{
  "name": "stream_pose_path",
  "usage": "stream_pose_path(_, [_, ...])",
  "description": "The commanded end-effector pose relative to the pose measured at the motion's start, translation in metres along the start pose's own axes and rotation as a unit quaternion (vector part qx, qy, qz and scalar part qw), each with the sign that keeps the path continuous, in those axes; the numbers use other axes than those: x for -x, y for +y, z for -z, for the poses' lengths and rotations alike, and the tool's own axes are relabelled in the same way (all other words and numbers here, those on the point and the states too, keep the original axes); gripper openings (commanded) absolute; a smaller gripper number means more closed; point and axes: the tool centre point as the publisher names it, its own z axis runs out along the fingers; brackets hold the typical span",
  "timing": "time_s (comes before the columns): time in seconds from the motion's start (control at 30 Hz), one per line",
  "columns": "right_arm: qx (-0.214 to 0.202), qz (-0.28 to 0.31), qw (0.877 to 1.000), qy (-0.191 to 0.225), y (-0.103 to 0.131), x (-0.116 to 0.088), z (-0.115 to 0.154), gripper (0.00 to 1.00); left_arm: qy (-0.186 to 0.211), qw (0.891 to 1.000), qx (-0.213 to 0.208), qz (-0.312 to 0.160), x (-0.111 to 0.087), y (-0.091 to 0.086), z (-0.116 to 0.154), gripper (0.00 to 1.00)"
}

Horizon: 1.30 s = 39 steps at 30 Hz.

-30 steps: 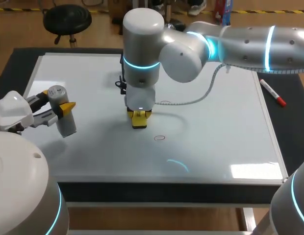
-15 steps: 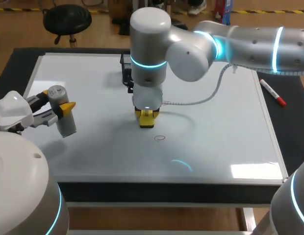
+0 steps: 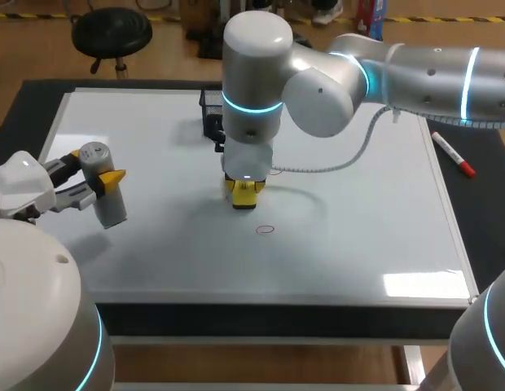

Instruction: Pick up the inspection probe, press it on each red-marked spot on the whiteboard one by one, put down the probe, pick up the eraser, and wipe off all the red marks.

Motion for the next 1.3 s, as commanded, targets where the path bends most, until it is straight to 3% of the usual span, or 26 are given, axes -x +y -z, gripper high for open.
stream_pose_path(0.03, [-0.007, 0.017, 1.0, 0.001, 0.002, 0.015, 0.012, 0.0, -0.005, 1.0, -0.001, -0.001, -0.001, 0.0, -0.003, 0.0])
stream_pose_path(0.3, [-0.002, 0.06, 0.998, 0.003, 0.005, 0.051, -0.003, 0.0, -0.005, 1.0, -0.001, -0.001, -0.001, 0.0, -0.003, 0.0])
stream_pose_path(0.5, [0.01, 0.068, 0.998, 0.003, 0.008, 0.056, -0.014, 0.0, -0.005, 1.0, -0.001, -0.001, -0.001, 0.0, -0.003, 0.0])
stream_pose_path(0.77, [0.02, 0.058, 0.998, 0.007, 0.005, 0.044, -0.021, 0.0, -0.005, 1.0, -0.001, -0.001, -0.001, 0.0, -0.003, 0.0])
stream_pose_path(1.3, [0.021, -0.003, 1.0, 0.015, 0.001, -0.01, -0.018, 0.0, -0.005, 1.0, -0.001, -0.001, -0.001, 0.0, -0.003, 0.0])
